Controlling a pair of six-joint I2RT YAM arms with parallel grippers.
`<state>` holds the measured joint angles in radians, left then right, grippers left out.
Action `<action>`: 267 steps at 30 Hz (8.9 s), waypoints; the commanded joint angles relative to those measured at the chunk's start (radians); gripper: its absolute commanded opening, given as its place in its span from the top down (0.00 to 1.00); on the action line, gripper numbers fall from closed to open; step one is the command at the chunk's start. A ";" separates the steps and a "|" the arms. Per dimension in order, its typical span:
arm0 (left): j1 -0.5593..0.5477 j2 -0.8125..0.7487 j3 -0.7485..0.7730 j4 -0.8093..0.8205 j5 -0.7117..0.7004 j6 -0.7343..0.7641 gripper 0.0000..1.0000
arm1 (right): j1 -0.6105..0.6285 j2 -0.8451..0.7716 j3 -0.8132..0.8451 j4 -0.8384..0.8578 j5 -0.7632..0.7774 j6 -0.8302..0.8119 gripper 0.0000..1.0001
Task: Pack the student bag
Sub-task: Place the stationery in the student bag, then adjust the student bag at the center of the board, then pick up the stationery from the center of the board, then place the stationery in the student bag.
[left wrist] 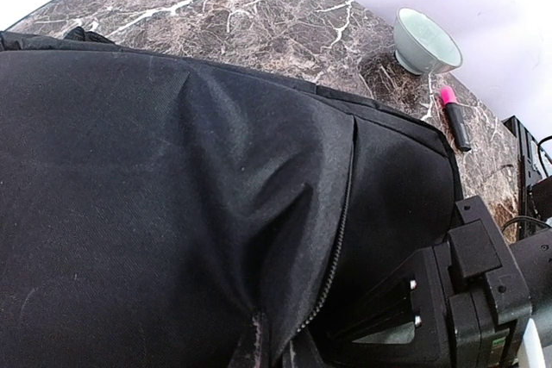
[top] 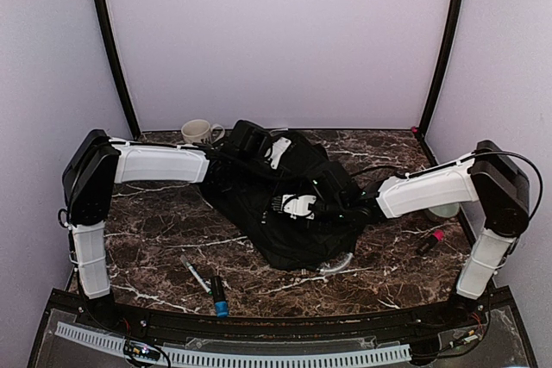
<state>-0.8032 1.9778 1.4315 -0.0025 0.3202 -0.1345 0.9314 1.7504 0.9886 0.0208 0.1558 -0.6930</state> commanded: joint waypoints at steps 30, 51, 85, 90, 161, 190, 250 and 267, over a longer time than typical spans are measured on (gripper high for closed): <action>-0.007 -0.081 0.161 -0.215 0.019 0.170 1.00 | 0.013 -0.265 0.157 -0.473 -0.349 0.152 0.71; 0.027 0.005 0.190 -0.207 0.105 0.149 1.00 | 0.184 -0.302 -0.053 -0.510 -0.142 -0.104 0.23; 0.029 0.047 0.485 -0.348 -0.118 0.259 1.00 | 0.194 -0.387 0.133 -0.567 -0.013 -0.110 0.98; 0.029 0.047 0.394 -0.324 -0.087 0.262 1.00 | 0.189 -0.390 0.092 -0.642 -0.118 -0.060 0.84; -0.002 -0.051 0.122 -0.196 0.031 0.187 1.00 | -0.507 -0.228 -0.198 -0.906 0.094 -0.412 0.80; -0.005 -0.050 0.124 -0.198 0.038 0.187 1.00 | -0.340 -0.297 -0.199 -0.929 -0.044 -0.075 0.56; -0.068 0.106 0.333 0.022 -0.015 -0.278 1.00 | -0.366 0.082 0.469 -0.824 -0.515 0.526 0.81; -0.048 0.089 0.301 -0.042 -0.008 -0.180 1.00 | -0.367 -0.231 0.214 -0.715 -0.614 0.321 0.54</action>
<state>-0.8566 2.1357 1.7164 -0.0608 0.2649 -0.3416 0.5610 1.6344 1.2640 -0.7189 -0.4347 -0.2398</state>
